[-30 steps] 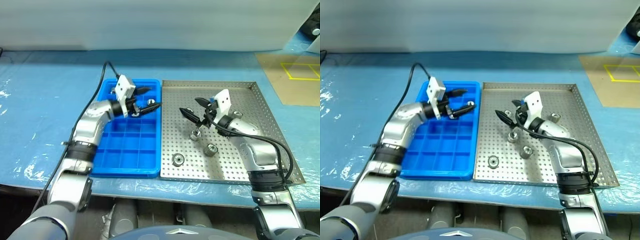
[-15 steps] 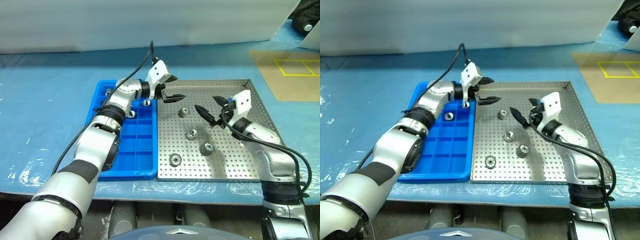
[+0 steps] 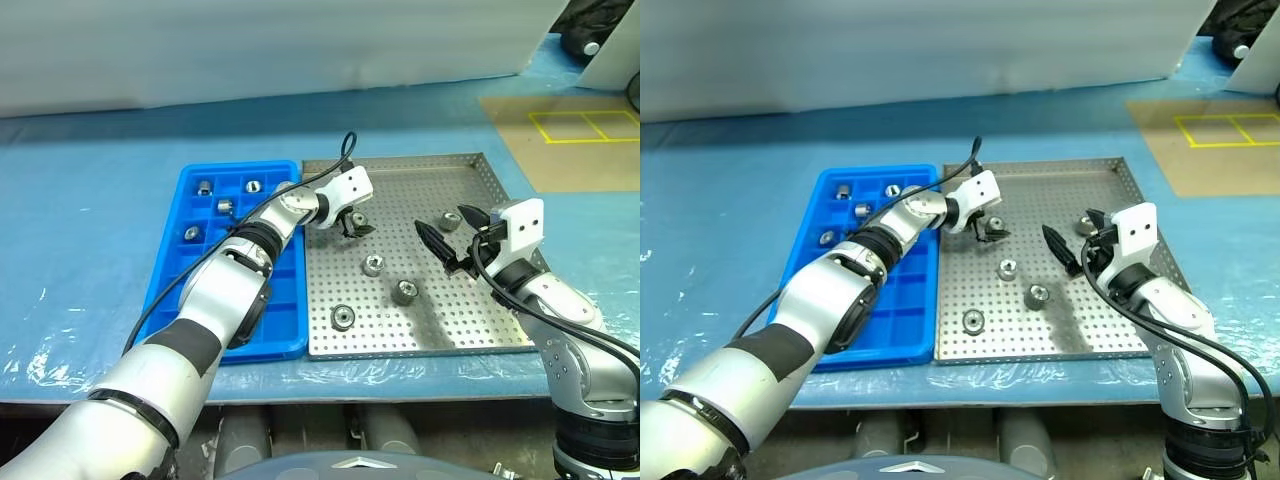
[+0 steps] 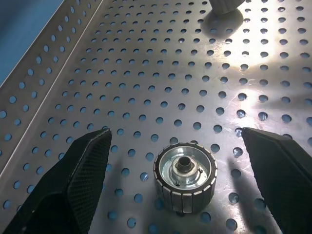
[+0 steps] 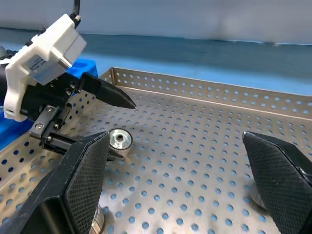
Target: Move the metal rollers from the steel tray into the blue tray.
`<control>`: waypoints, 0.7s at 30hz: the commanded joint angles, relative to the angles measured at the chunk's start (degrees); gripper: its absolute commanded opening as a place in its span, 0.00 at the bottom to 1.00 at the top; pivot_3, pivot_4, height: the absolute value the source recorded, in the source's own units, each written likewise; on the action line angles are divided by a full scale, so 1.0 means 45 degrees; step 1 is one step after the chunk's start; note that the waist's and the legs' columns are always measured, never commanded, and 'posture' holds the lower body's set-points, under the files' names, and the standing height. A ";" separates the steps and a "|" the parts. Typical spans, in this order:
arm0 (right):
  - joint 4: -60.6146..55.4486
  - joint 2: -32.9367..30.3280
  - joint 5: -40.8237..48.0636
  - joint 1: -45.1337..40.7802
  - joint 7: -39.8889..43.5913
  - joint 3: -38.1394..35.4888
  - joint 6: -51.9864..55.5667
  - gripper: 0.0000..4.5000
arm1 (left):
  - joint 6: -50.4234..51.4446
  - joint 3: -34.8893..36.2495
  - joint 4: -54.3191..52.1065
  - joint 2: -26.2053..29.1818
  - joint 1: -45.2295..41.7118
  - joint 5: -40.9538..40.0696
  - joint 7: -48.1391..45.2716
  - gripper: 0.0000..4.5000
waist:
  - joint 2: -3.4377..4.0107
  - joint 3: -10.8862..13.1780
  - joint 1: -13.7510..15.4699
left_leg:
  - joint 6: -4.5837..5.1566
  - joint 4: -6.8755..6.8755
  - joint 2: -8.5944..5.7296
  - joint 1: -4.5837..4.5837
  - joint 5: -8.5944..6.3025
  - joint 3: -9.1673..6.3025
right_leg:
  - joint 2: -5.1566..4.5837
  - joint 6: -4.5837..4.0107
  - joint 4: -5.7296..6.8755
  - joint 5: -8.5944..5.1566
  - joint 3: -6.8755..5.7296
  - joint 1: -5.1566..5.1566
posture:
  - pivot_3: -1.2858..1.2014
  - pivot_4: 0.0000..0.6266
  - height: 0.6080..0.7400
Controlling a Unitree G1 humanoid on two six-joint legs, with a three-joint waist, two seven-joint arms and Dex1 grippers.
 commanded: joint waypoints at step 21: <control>-0.0599 -0.0040 0.0029 0.0301 -0.0707 -0.0210 -0.0214 1.00 | 0.1797 0.0178 0.0044 0.0058 0.0344 0.1163 0.0888 0.54 | 0.0005 -0.0003 -0.0920 | 0.0124 0.0065 -0.0020 -0.0030 -0.0077 -0.0057 | -0.0046 0.0039 -0.0127 0.0023 -0.0014 0.0086 | 0.26 0.24 1.00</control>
